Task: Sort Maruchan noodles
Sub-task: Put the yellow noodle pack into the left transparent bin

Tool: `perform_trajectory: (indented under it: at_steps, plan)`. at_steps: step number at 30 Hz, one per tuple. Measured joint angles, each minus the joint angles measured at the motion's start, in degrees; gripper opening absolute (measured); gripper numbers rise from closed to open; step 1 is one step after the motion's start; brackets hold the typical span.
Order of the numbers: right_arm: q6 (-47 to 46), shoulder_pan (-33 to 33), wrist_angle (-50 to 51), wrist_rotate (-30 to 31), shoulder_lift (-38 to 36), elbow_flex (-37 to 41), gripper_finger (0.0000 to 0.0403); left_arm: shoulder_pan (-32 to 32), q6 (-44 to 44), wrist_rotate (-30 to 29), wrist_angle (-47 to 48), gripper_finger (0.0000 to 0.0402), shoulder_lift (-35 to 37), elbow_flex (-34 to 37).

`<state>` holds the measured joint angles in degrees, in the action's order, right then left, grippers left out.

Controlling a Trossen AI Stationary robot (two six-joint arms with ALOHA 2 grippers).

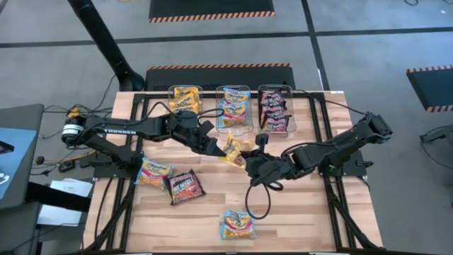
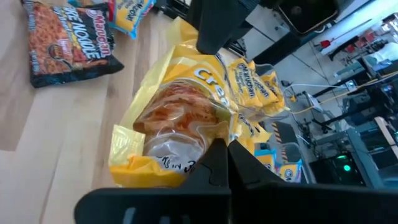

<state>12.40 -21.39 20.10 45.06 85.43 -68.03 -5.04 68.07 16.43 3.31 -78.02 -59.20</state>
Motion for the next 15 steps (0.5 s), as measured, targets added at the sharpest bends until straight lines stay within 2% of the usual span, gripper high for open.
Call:
perform_trajectory:
  at_steps: [7,15]
  plan:
    - [-0.16,1.04,-0.07,-1.58,0.00,0.00,0.0000,0.20,-3.06,0.67,-0.03,0.0133,0.00,0.00]
    - [-0.21,3.69,-0.28,-3.71,0.15,0.02,0.0000,0.26,-6.75,0.92,-1.25,0.0073,0.04,0.00]
